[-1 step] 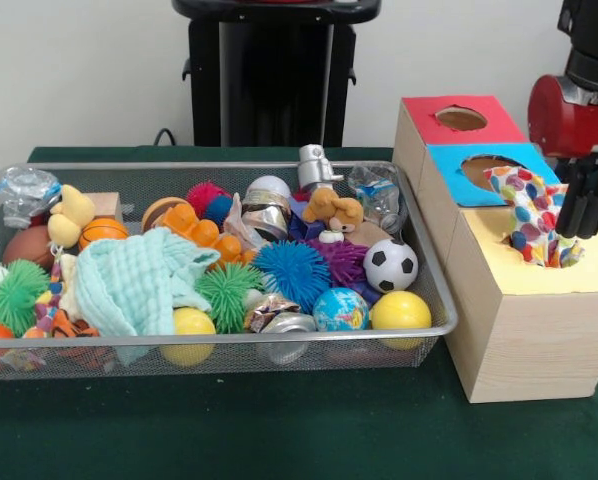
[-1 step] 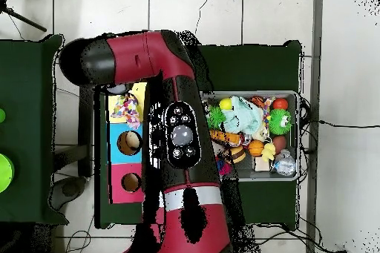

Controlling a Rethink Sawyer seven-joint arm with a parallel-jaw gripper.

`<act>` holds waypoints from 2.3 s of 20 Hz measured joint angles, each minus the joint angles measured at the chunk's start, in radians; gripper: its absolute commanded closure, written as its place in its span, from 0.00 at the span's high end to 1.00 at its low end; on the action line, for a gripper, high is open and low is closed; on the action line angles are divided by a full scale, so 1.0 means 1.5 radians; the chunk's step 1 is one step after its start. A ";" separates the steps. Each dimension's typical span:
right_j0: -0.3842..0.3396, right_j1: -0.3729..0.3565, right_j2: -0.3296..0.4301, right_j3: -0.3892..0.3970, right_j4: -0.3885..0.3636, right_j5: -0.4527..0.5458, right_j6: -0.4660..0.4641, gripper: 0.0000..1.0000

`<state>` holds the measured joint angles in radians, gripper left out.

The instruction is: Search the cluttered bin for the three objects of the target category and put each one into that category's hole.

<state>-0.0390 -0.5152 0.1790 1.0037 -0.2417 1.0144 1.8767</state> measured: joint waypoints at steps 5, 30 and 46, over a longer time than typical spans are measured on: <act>-0.007 -0.004 0.000 0.006 -0.002 0.000 0.000 0.00; -0.025 -0.137 0.000 0.231 -0.002 -0.059 0.000 0.00; -0.004 -0.083 0.001 0.267 -0.002 -0.280 0.000 0.00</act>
<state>-0.0457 -0.6401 0.1801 1.4038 -0.2443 0.5949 1.8767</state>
